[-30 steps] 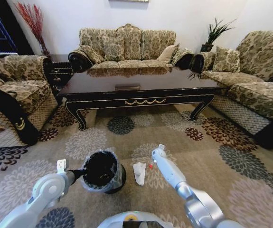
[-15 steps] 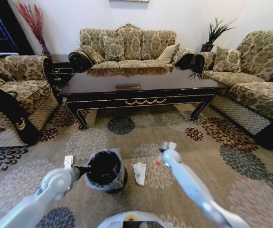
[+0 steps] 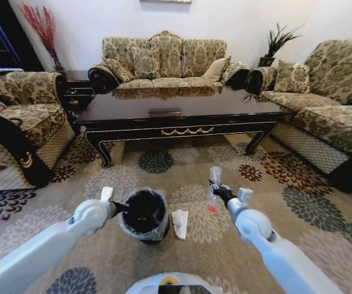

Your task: Move to the front of the table and pick up the trash from the floor, then place it into the trash bin.

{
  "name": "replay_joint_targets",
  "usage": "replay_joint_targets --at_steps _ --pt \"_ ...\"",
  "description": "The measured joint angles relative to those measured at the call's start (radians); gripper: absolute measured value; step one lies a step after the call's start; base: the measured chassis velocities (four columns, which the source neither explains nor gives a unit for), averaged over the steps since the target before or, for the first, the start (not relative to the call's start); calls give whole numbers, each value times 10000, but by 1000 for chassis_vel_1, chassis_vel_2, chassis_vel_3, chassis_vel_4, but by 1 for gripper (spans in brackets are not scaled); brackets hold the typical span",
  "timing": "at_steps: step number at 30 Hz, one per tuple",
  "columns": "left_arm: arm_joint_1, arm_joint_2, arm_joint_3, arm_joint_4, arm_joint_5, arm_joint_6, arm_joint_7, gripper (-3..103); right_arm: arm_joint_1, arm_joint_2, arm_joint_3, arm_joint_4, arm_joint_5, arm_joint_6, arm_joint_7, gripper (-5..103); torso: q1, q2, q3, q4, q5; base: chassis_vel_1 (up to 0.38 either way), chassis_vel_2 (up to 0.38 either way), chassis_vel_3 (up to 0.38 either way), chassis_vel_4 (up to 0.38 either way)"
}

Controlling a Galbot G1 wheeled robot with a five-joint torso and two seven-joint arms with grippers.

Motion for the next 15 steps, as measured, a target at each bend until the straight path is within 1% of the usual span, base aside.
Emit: replay_joint_targets --at_steps 1,2,4,5,6,7,9,10,11,12,15 --pt "-778 -356 660 173 -316 0 -221 2 -188 20 150 347 -81 236 -186 25 2 0 0 -1 11 0 0 0 0" --pt "-778 -356 660 173 -316 0 -221 2 -188 20 150 347 -81 236 -186 25 2 0 0 -1 11 0 0 0 0" --pt "-1637 -789 1294 300 -741 -1 -619 2 -340 48 301 691 18 426 -237 25 2 0 0 -1 10 0 0 0 0" --pt "-2347 -1088 1817 352 -1123 -4 -1007 2 -475 80 439 1032 289 601 -272 25 2 0 0 0 8 0 0 0 0" --pt "-2668 -1222 2100 377 -1246 -6 -1160 2 -559 109 507 1219 435 755 -357 25 2 1 0 5 13 0 0 0 0" --pt "-2668 -1222 2100 377 -1246 -6 -1160 2 -559 109 507 1219 435 755 -357 25 2 1 0 5 13 0 0 0 0" --pt "-3066 -1459 2516 418 -1453 -5 -1366 2 -728 162 587 1444 549 1006 -607 25 2 0 -1 9 12 0 0 0 0" --pt "-3409 -1773 2913 508 -1668 -3 -1508 2 -957 261 634 1625 567 1306 -995 25 3 0 0 13 8 0 0 0 0" --pt "-3613 -1993 3203 588 -1747 0 -1545 2 -1104 322 635 1680 544 1450 -1170 25 2 0 -1 11 9 0 0 0 0" --pt "-3613 -1993 3203 588 -1747 0 -1545 2 -1104 322 635 1680 544 1450 -1170 25 2 0 -1 11 9 0 0 0 0" --pt "-4074 -2601 3801 821 -1840 6 -1610 2 -1334 472 542 1698 410 1615 -1391 25 2 0 0 4 10 0 0 0 0"
